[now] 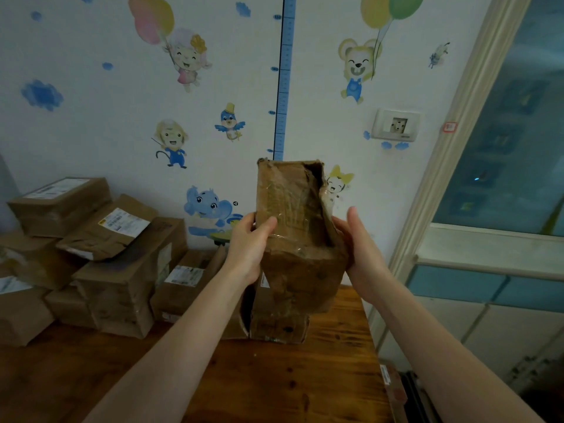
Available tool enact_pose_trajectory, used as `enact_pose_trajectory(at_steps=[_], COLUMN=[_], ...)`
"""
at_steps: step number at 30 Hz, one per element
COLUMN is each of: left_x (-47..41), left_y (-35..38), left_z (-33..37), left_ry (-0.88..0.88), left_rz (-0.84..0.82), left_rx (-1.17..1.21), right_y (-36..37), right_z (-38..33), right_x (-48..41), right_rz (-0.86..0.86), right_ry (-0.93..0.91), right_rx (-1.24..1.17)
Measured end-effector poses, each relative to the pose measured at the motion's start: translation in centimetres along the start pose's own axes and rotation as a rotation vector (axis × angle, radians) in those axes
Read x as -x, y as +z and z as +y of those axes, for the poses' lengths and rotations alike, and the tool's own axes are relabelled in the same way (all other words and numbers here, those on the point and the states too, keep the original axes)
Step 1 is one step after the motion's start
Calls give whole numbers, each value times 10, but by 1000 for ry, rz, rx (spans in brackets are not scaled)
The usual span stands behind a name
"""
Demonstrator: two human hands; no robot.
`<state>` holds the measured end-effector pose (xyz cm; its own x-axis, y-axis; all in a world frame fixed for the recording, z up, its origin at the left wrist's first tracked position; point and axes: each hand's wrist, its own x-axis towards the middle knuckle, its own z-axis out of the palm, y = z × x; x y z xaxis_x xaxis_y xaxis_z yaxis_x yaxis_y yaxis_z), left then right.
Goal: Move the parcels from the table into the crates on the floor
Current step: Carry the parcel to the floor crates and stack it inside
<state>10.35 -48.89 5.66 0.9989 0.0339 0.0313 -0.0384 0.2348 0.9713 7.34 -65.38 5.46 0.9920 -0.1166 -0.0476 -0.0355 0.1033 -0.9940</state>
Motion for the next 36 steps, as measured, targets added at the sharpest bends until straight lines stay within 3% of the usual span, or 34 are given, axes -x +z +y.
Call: enact_pose_trajectory(at_steps=[2, 6, 9, 11, 14, 18, 22, 25, 30, 33, 36], left_x=[2, 4, 7, 8, 5, -1, -14, -14, -17, -16, -12], left_y=[0, 0, 3, 5, 6, -10, -37, -39, -45, -45, -40], left_z=[-1, -8, -12, -12, -1, 14, 16, 6, -9, -16, -23], left_ry=[14, 71, 170, 203, 113, -120, -243, -205, -180, -172, -235], left_rz=[23, 50, 32, 12, -17, -92, 74, 174, 188, 94, -75], left_rx=[50, 58, 15, -25, -22, 155, 387, 155, -51, -315, -368], right_y=[0, -3, -5, -7, -13, -30, -51, -53, -51, -49, -46], right_z=[-3, 7, 12, 11, 10, 18, 20, 23, 33, 38, 42], right_x=[0, 0, 3, 3, -5, -5, -5, -6, -8, -8, -8], right_rz=[27, 150, 0, -74, 21, 56, 16, 23, 32, 76, 136], right_ry=[71, 284, 503, 500, 531, 471, 347, 328, 294, 236, 151], right_rx=[-70, 143, -48, -280, -505, -335, -127, -78, -59, -1, 23])
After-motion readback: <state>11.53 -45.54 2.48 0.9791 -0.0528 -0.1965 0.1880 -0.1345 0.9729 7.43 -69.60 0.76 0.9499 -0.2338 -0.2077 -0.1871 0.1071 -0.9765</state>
